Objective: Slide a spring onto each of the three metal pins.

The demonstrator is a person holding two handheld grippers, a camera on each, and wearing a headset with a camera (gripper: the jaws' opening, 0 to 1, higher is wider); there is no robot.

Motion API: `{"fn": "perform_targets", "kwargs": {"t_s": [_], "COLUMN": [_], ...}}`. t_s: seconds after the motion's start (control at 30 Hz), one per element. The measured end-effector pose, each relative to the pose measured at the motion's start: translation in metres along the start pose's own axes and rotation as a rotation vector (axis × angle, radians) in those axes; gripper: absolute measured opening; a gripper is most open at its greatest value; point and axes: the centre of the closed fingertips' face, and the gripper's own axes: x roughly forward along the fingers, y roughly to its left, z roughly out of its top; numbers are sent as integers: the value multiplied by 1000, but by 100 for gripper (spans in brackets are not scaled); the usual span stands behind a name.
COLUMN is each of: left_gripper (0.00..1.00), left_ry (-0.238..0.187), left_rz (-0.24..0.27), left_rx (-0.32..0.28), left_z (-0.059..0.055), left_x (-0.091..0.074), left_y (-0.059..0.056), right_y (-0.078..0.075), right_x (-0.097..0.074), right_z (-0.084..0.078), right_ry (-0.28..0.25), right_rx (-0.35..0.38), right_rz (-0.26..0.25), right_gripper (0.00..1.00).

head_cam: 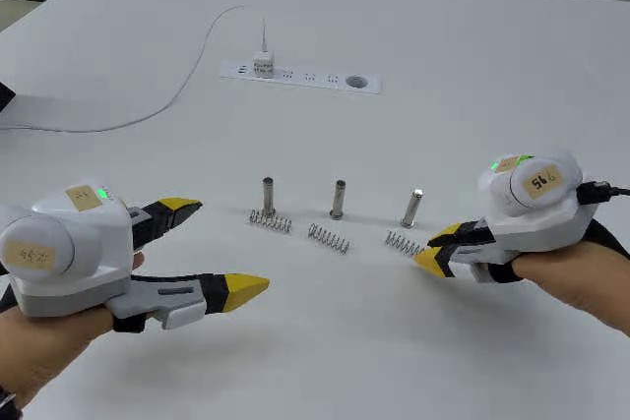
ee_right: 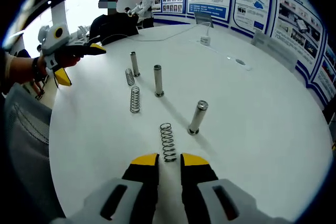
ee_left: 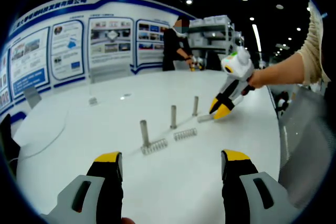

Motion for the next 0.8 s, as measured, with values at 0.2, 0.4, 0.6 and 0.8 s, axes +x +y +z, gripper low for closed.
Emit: {"fn": "perform_targets", "kwargs": {"t_s": [0.2,0.4,0.6,0.8], "left_gripper": [78,78,78,78], "left_ry": [2,4,5,3], "left_rz": [1,1,0,-3], "left_rx": [-1,-1,-2,-1], "left_z": [-1,-1,-1,-1], "left_x": [0,0,1,1], "left_y": [0,0,0,-2], "right_y": [0,0,0,3], "right_x": [3,5,6,4], "right_z": [-3,-4,-2,-1], "right_ry": [7,5,0,3], "right_rx": [-5,-9,-19,-36], "right_rz": [9,14,15,14], "right_gripper": [17,16,12,11]}}
